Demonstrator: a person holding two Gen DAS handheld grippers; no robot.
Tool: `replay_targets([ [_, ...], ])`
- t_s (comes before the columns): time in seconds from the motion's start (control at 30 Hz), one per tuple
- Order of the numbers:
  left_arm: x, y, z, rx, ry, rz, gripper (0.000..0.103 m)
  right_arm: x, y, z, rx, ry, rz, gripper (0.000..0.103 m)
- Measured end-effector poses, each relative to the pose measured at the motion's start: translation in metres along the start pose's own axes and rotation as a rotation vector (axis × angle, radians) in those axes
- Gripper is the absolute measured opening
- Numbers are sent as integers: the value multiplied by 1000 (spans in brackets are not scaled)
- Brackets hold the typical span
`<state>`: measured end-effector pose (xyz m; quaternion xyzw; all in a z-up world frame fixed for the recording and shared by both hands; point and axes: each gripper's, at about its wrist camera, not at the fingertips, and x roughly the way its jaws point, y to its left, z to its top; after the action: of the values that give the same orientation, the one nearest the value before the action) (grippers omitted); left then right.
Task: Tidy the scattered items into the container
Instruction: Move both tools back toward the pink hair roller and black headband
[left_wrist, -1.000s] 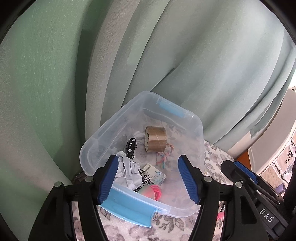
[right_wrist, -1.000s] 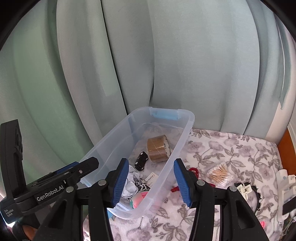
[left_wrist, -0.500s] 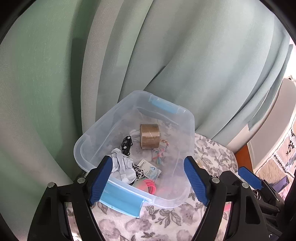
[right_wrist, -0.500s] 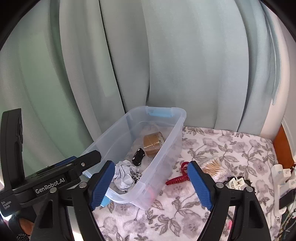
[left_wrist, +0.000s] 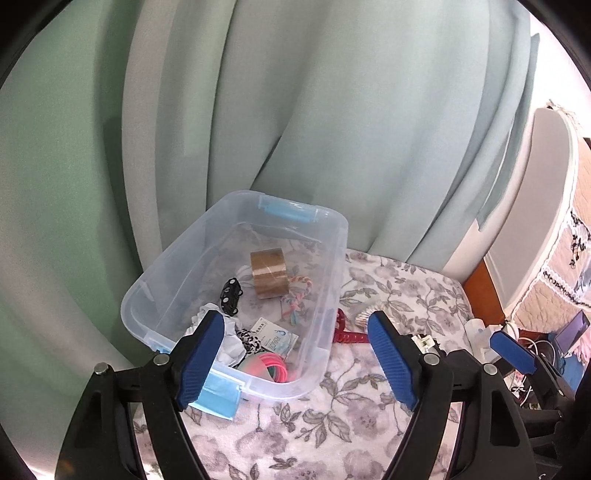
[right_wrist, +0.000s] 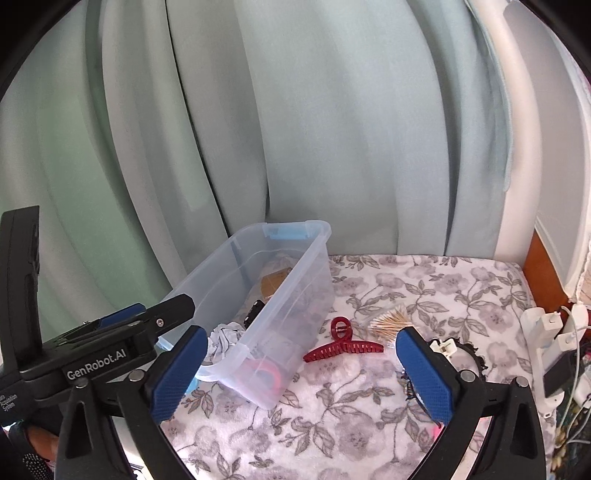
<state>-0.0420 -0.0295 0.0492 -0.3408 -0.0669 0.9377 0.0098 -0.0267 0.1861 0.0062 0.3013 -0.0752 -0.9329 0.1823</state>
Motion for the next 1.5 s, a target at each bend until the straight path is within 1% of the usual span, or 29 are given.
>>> replay_targets([
  [0.13,0,-20,-5,50,-1,4,82,-13,-13,-7,-2,-44,-48,103],
  [0.33,3,-47,-12,78,7,-28,82,-30,-38,-18,36,-99,-86,103],
  [0.43,5,-62,-17,109,-1,-36,82,-35,-53,-24,68,-95,-88,103],
  [0.63,14,-90,-28,154,19,-49,82,-45,-79,-38,125,-92,-110,103],
  [0.67,17,-94,-31,165,20,-50,82,-46,-83,-40,129,-89,-119,103],
  [0.7,18,-98,-34,179,20,-51,84,-47,-86,-42,129,-85,-127,103],
  [0.77,22,-104,-40,203,17,-42,93,-48,-92,-46,117,-78,-137,103],
  [0.83,26,-110,-44,223,19,-39,94,-48,-99,-51,113,-62,-141,103],
  [1.0,39,-116,-49,226,49,-49,94,-45,-111,-62,145,-51,-152,103],
  [1.1,47,-116,-54,234,59,-41,94,-39,-114,-66,155,-36,-159,103],
  [1.23,59,-114,-61,219,74,-48,94,-28,-118,-71,159,-2,-164,103],
  [1.4,75,-115,-69,228,106,-55,94,-15,-127,-81,191,34,-163,103],
  [1.5,86,-115,-73,226,127,-61,94,-9,-130,-86,188,45,-169,103],
])
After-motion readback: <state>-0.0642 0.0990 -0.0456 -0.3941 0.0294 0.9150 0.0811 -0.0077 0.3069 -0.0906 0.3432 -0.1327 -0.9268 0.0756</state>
